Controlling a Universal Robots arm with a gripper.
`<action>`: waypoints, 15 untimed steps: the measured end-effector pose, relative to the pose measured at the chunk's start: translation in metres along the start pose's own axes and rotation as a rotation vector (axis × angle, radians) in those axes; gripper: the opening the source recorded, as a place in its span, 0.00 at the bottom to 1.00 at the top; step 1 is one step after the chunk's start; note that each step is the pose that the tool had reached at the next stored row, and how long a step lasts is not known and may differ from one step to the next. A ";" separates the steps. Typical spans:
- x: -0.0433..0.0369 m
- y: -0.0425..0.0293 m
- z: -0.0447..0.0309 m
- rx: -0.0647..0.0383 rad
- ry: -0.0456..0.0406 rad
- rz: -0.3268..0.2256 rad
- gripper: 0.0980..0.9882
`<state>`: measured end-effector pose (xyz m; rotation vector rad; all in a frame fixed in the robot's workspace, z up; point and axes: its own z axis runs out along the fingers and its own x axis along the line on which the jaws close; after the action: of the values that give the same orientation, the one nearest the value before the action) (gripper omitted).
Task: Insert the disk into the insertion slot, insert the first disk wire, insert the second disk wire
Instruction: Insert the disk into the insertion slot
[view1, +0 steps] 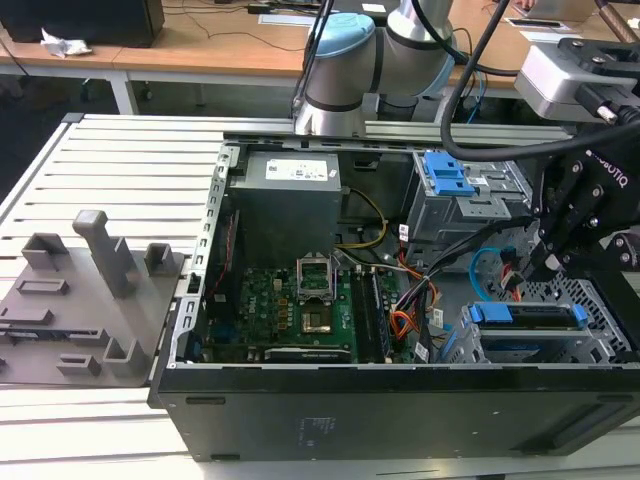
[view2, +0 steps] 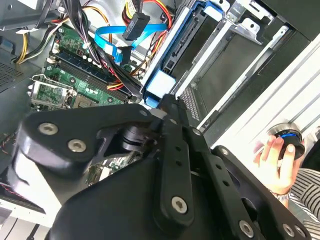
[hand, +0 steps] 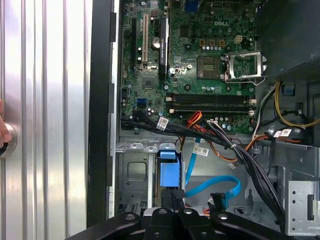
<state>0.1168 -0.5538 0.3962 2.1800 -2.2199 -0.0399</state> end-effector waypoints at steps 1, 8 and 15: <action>0.0000 0.0000 0.0000 0.000 0.0000 0.000 0.01; 0.0000 -0.0002 0.0060 0.000 -0.0008 0.024 0.01; -0.0001 -0.0010 0.0261 0.000 -0.0008 0.024 0.01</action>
<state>0.1168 -0.5538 0.3701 2.1534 -2.2460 -0.0403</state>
